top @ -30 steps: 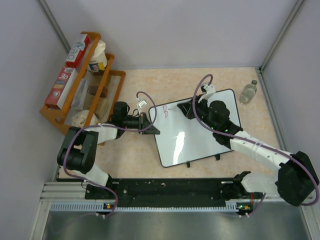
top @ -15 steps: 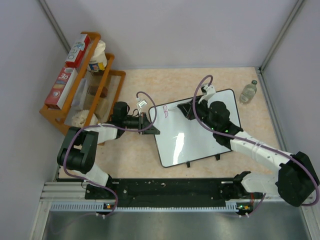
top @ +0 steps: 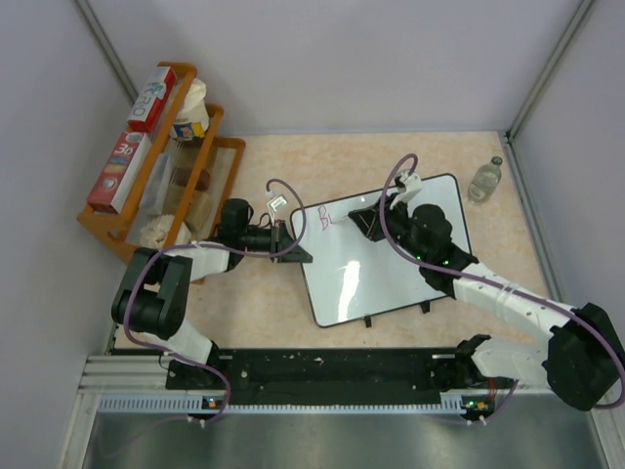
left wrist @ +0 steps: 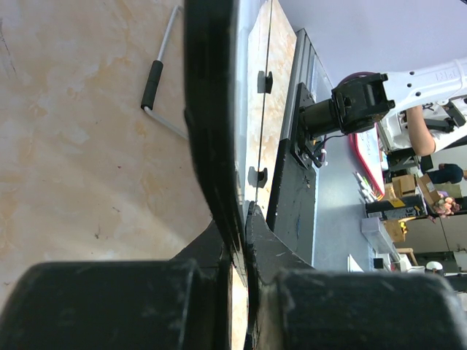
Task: Write a sentence on the whiteboard
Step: Write with the whiteboard marker on the whiteboard.
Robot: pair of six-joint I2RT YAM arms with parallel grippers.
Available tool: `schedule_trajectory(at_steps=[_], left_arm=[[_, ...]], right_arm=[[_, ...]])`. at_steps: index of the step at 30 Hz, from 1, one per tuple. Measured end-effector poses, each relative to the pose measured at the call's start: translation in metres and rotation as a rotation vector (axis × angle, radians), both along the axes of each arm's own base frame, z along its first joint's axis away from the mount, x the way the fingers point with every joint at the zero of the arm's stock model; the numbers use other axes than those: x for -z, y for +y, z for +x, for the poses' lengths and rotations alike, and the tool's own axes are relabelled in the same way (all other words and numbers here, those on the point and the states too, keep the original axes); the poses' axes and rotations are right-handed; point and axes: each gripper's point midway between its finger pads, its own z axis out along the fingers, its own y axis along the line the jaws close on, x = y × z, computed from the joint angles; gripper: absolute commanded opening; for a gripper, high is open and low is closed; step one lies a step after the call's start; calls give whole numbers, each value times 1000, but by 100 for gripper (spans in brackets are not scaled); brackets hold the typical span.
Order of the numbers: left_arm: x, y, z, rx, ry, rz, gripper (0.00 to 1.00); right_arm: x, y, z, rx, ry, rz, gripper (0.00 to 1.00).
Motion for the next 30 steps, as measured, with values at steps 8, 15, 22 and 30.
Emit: schedule_trajectory(at_steps=[8,15,22,30], left_arm=[[0,0,0,0,0,0,0],[0,0,0,0,0,0,0],[0,0,0,0,0,0,0],[0,0,0,0,0,0,0]], right_arm=[[3,1,-4,-18,8,1,0],[4,1,-4,-17,11,3,0],[3,0,-3,-5,17,10,0],[1,0,0,12,16,25,0]])
